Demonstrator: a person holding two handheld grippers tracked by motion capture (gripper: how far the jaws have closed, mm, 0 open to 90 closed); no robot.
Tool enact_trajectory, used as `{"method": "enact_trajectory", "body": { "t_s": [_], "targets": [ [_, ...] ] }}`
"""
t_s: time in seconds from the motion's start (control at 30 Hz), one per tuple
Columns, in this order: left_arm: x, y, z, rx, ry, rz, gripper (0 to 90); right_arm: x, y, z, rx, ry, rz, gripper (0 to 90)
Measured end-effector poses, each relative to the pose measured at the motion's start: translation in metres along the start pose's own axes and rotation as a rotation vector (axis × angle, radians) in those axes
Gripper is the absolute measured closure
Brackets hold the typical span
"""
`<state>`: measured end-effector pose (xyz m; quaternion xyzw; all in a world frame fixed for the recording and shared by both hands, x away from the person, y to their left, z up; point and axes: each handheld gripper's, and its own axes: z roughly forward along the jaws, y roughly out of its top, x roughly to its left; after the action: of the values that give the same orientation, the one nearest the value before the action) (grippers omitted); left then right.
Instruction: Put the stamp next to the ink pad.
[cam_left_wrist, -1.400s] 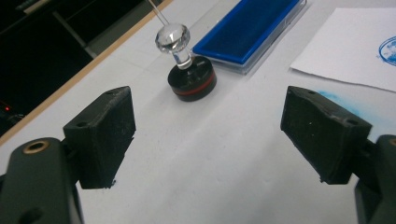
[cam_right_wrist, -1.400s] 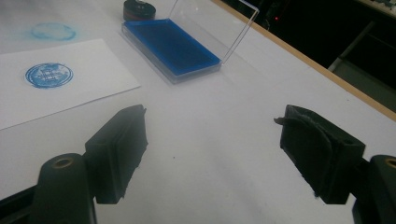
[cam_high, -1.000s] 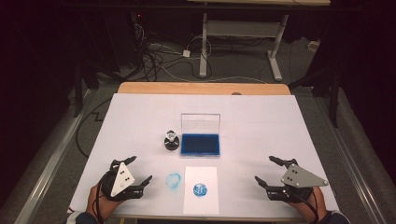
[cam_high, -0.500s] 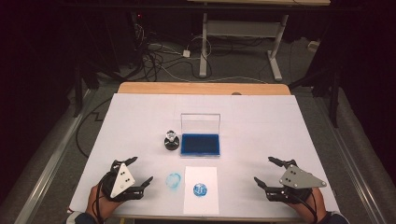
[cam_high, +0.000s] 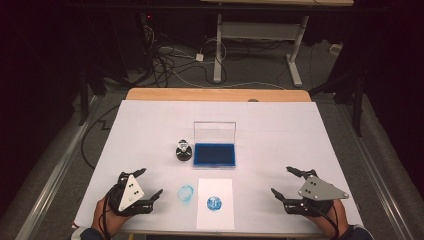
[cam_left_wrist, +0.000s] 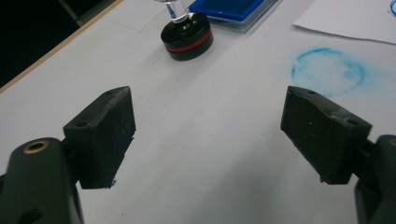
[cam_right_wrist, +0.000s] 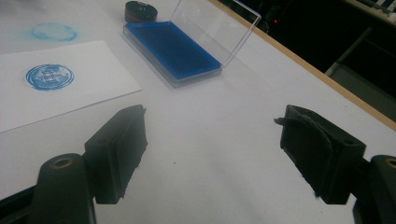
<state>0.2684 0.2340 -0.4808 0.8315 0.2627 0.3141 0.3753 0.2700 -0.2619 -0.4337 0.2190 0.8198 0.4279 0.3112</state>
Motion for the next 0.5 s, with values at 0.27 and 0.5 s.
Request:
{"method": "enact_trajectory", "body": {
  "t_s": [0.27,0.5],
  "targets": [
    [-0.0011,0.0021,0.0027,0.002,-0.01,-0.011,17.1,-0.002,-0.0026,-0.0015,-0.003,0.003,0.014,22.8],
    [-0.0052,0.0057,0.0056,0.015,-0.019,0.022,17.1,-0.0003,-0.0023,-0.0063,-0.012,-0.005,-0.004,22.7]
  ]
}}
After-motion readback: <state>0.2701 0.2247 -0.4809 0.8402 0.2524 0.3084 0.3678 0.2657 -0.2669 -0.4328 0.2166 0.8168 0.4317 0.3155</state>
